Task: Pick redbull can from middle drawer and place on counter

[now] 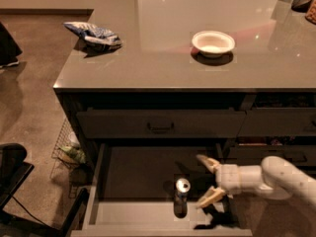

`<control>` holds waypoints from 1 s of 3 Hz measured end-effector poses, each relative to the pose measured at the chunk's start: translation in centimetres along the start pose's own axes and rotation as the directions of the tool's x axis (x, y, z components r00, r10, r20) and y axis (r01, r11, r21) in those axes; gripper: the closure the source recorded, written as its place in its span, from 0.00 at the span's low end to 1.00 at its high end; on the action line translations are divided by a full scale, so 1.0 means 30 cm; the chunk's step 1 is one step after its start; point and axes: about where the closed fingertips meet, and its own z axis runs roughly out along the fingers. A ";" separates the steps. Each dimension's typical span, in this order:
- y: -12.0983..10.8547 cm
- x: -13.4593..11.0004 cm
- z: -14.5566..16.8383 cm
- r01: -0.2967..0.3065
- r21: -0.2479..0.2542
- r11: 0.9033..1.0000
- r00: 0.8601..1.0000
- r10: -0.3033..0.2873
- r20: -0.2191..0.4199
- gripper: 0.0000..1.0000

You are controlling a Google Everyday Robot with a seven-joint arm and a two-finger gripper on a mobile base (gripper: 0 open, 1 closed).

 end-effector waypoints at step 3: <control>0.032 0.184 0.217 -0.022 -0.101 0.995 0.999 0.018 -0.041 0.18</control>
Offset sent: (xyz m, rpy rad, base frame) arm -0.0021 0.0472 -0.0861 -0.0470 0.0673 0.0895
